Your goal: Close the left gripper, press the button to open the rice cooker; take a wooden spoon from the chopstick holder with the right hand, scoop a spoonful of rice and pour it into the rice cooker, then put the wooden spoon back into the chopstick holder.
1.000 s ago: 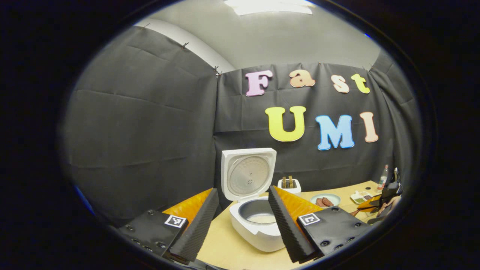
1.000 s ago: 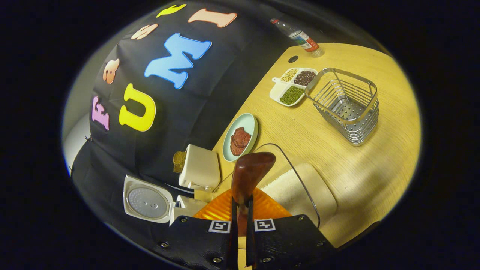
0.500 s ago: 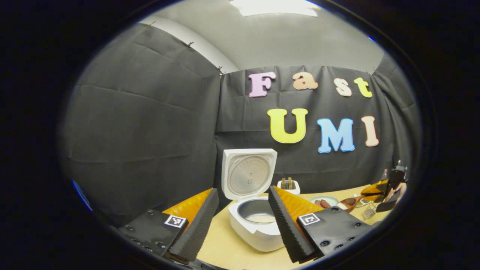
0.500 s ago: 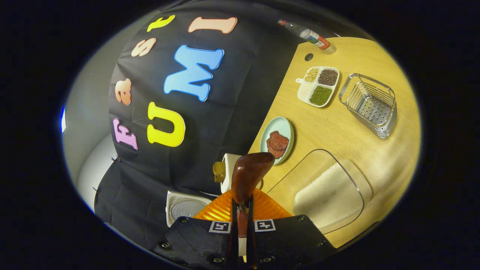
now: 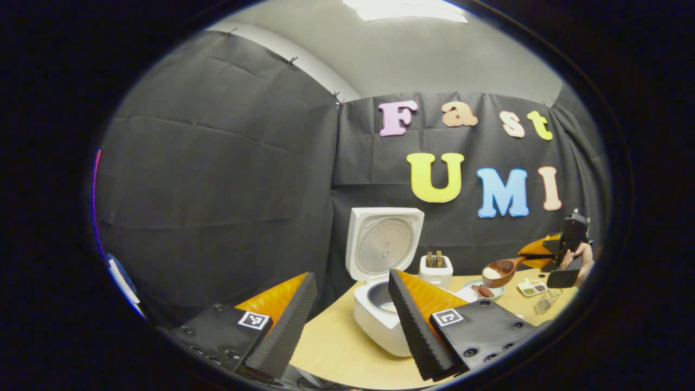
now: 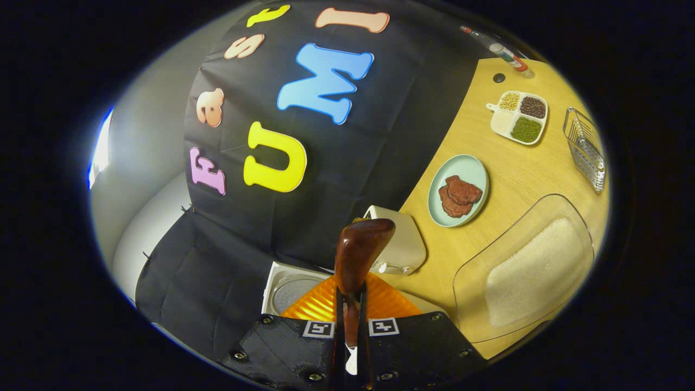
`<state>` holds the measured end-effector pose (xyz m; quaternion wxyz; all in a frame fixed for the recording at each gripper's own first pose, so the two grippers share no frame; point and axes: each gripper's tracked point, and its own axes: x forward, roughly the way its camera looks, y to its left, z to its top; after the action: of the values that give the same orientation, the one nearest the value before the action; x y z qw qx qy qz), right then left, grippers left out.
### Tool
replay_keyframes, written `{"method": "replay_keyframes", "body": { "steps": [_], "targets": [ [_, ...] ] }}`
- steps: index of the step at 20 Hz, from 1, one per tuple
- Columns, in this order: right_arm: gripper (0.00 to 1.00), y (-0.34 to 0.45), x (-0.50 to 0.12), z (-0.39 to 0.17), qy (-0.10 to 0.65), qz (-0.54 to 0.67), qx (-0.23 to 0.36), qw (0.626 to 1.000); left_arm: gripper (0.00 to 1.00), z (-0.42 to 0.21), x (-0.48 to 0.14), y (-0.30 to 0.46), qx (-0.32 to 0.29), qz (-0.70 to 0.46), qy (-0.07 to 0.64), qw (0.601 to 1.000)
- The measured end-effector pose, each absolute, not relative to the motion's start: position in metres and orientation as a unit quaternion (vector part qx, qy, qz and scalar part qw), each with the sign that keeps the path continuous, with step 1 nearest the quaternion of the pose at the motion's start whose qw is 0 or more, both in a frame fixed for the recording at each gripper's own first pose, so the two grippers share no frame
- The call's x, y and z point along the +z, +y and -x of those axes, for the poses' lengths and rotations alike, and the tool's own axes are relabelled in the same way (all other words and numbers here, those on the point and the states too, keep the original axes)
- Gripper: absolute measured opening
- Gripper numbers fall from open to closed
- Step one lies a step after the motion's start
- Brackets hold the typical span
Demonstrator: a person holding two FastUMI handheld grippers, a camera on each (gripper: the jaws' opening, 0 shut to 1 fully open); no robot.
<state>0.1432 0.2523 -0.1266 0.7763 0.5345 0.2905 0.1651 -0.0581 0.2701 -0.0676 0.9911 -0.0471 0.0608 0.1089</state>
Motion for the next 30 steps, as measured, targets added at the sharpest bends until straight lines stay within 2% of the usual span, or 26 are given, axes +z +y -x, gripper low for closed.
{"method": "replay_keyframes", "body": {
  "steps": [10, 17, 18, 22, 27, 28, 30],
  "targets": [
    [0.09, 0.360, -0.134, -0.157, 0.316, -0.493, 0.218, 0.781, 0.97, 0.093, -0.080, 0.320, 0.165, 0.042, 0.074, 0.983],
    [0.09, 0.417, -0.163, -0.165, 0.325, -0.403, 0.236, 0.822, 0.97, 0.117, -0.093, 0.347, 0.199, 0.038, 0.096, 0.975],
    [0.08, 0.423, -0.169, -0.164, 0.328, -0.382, 0.239, 0.830, 0.93, 0.120, -0.092, 0.351, 0.203, 0.037, 0.097, 0.974],
    [0.08, 0.445, -0.186, -0.158, 0.331, -0.289, 0.256, 0.861, 0.97, 0.131, -0.094, 0.361, 0.220, 0.035, 0.100, 0.970],
    [0.08, 0.463, -0.179, -0.150, 0.298, -0.173, 0.288, 0.894, 0.97, 0.138, -0.098, 0.363, 0.233, 0.038, 0.104, 0.966],
    [0.08, 0.465, -0.177, -0.149, 0.286, -0.143, 0.295, 0.900, 0.93, 0.139, -0.097, 0.364, 0.235, 0.039, 0.103, 0.966],
    [0.09, 0.470, -0.170, -0.147, 0.261, -0.081, 0.308, 0.911, 0.93, 0.141, -0.096, 0.365, 0.238, 0.041, 0.102, 0.965]
  ]
}}
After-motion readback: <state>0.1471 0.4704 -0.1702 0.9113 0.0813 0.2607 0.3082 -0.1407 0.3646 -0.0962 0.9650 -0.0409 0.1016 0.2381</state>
